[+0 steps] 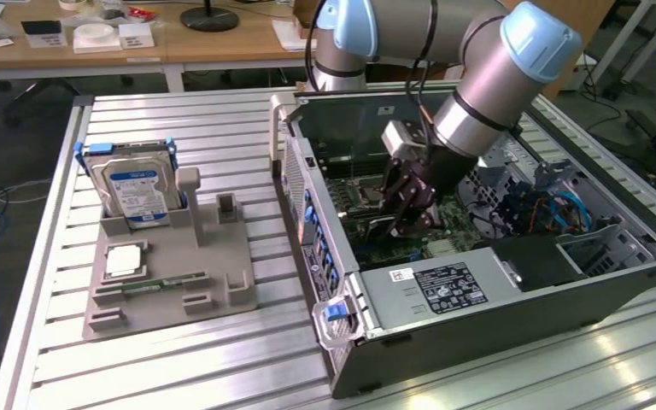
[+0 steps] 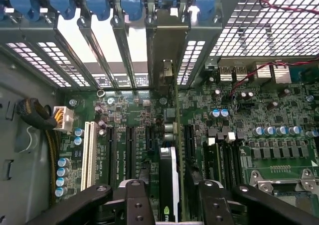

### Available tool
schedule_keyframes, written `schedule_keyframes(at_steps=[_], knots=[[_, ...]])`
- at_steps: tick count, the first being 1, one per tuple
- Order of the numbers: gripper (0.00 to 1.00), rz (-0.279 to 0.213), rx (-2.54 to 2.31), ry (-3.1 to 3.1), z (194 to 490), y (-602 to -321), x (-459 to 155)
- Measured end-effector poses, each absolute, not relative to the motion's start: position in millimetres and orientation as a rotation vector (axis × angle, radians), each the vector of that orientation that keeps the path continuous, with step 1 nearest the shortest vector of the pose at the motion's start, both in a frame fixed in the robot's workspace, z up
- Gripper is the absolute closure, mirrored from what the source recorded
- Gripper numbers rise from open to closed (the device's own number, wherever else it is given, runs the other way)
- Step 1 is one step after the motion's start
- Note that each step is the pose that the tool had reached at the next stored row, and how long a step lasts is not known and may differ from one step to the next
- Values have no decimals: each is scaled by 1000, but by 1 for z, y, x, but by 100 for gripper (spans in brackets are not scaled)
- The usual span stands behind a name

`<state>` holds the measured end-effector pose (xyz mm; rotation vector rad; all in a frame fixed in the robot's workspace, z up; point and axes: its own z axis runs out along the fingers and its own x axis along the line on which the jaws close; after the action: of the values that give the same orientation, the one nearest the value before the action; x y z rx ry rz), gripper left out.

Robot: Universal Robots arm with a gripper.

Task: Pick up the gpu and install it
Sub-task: 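Insert the gpu into the slot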

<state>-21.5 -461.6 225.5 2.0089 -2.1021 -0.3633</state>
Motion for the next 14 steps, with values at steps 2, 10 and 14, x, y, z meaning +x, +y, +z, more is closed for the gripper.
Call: schedule_keyframes(at_steps=[2, 10, 14], knots=[[59, -351, 2017, -2109, 229, -462, -23], [59, -283, 2059, -2149, 235, -462, -32], [59, -247, 2080, -2170, 237, -462, -37]])
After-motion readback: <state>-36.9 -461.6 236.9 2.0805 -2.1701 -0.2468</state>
